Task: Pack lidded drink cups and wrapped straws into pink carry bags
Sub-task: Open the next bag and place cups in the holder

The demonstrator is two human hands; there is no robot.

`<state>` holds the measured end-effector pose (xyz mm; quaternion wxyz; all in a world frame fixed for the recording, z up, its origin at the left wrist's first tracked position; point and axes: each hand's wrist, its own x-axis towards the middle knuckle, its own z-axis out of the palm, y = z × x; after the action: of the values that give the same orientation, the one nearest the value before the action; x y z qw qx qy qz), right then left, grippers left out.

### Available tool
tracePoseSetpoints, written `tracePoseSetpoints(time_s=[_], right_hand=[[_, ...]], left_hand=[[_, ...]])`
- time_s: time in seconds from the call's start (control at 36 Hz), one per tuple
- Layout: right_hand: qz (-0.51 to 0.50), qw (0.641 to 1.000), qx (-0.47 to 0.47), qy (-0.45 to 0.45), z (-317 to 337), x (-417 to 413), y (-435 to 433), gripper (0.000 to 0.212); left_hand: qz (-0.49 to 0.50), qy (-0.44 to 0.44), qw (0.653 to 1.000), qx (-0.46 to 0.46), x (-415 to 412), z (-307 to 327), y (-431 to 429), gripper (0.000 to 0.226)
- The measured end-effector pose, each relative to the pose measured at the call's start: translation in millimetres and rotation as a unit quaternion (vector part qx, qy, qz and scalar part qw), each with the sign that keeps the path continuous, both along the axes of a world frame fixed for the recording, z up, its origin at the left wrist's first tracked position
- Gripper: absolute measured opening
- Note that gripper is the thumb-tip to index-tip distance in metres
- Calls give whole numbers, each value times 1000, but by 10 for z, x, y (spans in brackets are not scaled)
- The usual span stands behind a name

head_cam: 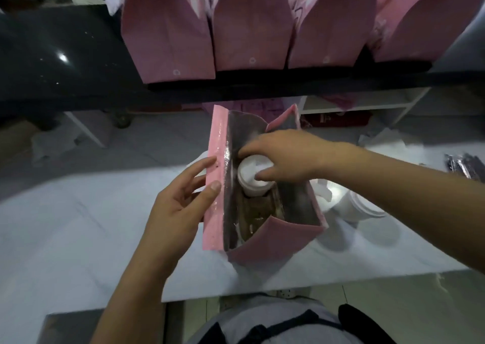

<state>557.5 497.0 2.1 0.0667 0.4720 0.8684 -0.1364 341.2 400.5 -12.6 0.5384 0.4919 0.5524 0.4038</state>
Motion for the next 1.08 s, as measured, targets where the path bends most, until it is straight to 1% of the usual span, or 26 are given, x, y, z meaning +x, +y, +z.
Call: tracePoseSetpoints(time_s=[0.06, 0.08, 0.14, 0.17, 0.22, 0.25, 0.31, 0.36, 0.39, 0.44, 0.58, 0.69, 0.78, 0.86, 0.94, 1.03, 1.08], right_hand=[[-53, 995, 9, 85, 198, 166, -171, 46], [-88, 986, 16, 141, 254, 278, -255, 42], [-157, 955, 39, 248, 292, 546, -409, 34], [-188, 940, 50, 281, 278, 692, -474, 31], [-259, 912, 52, 314, 163, 1014, -584, 29], [-301, 898, 49, 316, 76, 1176, -635, 30], [-389, 876, 33, 283, -141, 1459, -743, 41], [-433, 868, 4, 243, -348, 1637, -876, 54], [-441, 864, -11, 245, -433, 1681, -939, 57], [-448, 856, -33, 256, -567, 1711, -1045, 61], [-440, 873, -32, 207, -856, 1668, -1130, 76], [-450, 876, -18, 174, -945, 1695, -1045, 74], [-446, 882, -51, 145, -959, 1733, -969, 75], [-431, 891, -86, 117, -954, 1776, -915, 78], [-427, 894, -81, 107, -931, 1792, -890, 75], [-432, 892, -71, 117, -858, 1756, -891, 72], [-440, 889, -43, 122, -710, 1701, -896, 72]], left_hand=[[3, 9, 1000, -2, 33, 28, -9, 40], [4, 14, 1000, -5, 48, 41, -16, 40], [9, 18, 1000, -7, 72, 72, -38, 42], [12, 20, 1000, -6, 87, 86, -57, 44], [15, 25, 1000, -1, 113, 106, -120, 49], [14, 27, 1000, 2, 130, 115, -158, 52], [10, 25, 1000, 15, 156, 113, -240, 58], [3, 22, 999, 32, 186, 115, -323, 57], [3, 29, 999, 38, 204, 129, -361, 55], [12, 46, 998, 44, 234, 156, -417, 54], [25, 122, 990, 59, 265, 133, -474, 57], [35, 172, 982, 75, 321, 102, -464, 58], [27, 208, 974, 84, 347, 73, -441, 59], [25, 211, 974, 81, 359, 54, -439, 60], [13, 199, 977, 69, 355, 44, -442, 62], [-40, 186, 980, 59, 337, 61, -439, 69], [-80, 188, 977, 64, 319, 82, -434, 75]])
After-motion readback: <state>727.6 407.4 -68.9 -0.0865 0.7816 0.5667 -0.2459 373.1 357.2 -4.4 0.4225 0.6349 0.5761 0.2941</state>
